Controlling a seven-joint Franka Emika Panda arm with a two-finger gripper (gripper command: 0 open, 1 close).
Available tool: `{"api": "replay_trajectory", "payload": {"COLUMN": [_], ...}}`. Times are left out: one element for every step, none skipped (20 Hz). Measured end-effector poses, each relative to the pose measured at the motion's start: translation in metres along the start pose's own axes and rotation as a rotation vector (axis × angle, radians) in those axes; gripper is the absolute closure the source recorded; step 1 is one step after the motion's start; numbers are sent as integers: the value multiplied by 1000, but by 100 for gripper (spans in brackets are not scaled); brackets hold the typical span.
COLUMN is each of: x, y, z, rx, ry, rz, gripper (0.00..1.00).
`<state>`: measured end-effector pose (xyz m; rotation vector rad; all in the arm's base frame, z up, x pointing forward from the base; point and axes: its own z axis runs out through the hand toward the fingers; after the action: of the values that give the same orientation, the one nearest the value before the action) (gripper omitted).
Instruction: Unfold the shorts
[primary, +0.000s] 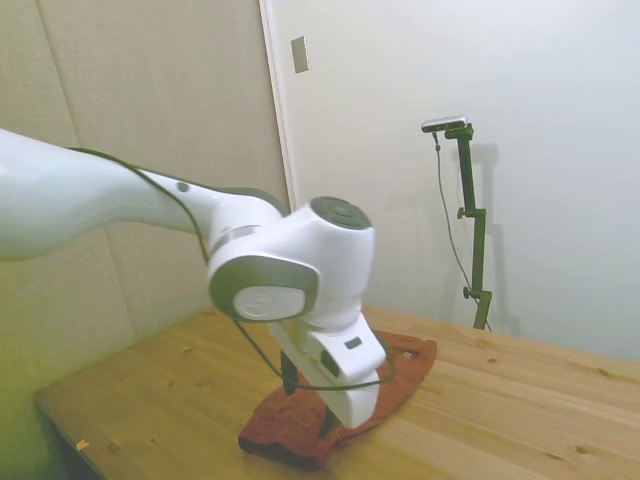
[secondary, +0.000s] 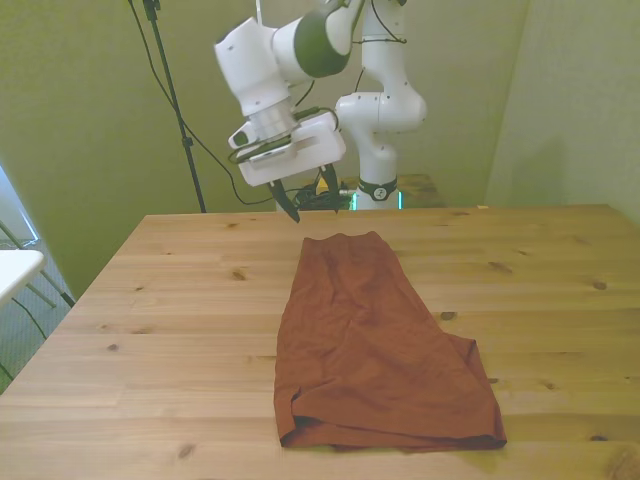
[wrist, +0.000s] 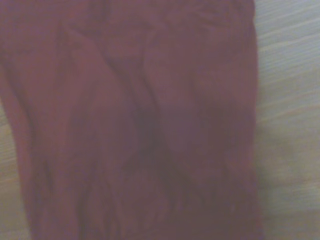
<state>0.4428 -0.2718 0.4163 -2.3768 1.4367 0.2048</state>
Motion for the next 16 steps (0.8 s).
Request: {"api": "replay_trajectory", "payload": {"x": [14,26,36,44,50,53,54,53,53,51,49,48,46,43,41,39], "y": [-1,-2,-3,-2,-2,-3,-5,-6,-8,-9,-9,-8,-8,-9,-10,-12], "z": [3,7,10,15,19,23,27,30,32,33,34,35,37,39,42,45], "rx": [-13,-22,-28,-33,-34,-33,-27,-21,-14,-5,1,5,9,14,15,12], "ry": [2,3,2,-6,-20,-38,-58,-75,-87,-103,-120,-137,-150,-168,-177,-184], "rz": [14,27,39,50,59,62,59,50,42,34,22,6,-8,-25,-37,-48], "gripper": [0,0,0,0,0,0,0,0,0,0,0,0,0,100,100,100]}}
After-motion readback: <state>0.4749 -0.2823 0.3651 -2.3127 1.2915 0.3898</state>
